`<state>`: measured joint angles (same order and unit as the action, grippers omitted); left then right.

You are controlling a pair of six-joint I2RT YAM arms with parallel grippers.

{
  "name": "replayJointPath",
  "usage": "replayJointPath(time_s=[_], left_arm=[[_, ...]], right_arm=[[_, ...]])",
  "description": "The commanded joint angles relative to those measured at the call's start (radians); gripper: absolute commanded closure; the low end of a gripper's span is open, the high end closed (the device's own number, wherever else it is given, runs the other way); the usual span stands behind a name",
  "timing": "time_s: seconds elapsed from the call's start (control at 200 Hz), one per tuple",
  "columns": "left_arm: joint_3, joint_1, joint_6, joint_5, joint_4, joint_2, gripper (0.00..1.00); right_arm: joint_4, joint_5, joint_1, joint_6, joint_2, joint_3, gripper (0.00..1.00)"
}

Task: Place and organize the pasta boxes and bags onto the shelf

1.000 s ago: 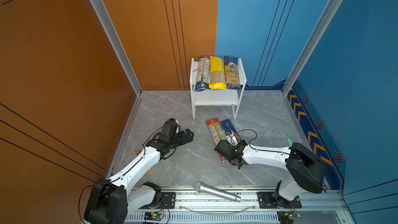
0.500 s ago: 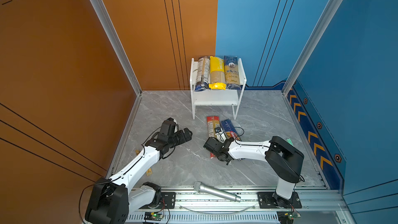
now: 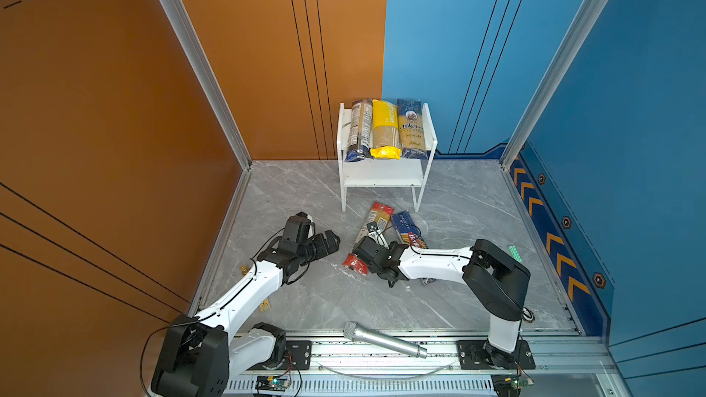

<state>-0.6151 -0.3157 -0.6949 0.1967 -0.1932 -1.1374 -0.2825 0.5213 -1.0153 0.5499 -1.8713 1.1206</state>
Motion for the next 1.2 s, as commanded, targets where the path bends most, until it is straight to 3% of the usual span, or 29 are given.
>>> replayJointPath(time_s=[0.0,0.3,0.681,1.197], left_arm=[[0.0,-0.039,0.051,0.041,0.059,0.001,0.02],[-0.035,-0.151,0.205,0.066,0.112,-0.097,0.02],[-0.092,-0.252,0.365,-0.037,0.133,-0.191,0.02],[-0.104,-0.301,0.431,-0.136,0.167,-0.328,0.02]], right_arm=[[0.016,-0.073,0.03,-0.026,0.095,-0.064,0.26],[-0.043,-0.072,0.118,-0.063,0.392,-0.227,0.25],[-0.122,-0.092,0.245,-0.059,0.68,-0.338,0.24],[-0.132,-0.181,0.372,-0.049,0.833,-0.427,0.24]])
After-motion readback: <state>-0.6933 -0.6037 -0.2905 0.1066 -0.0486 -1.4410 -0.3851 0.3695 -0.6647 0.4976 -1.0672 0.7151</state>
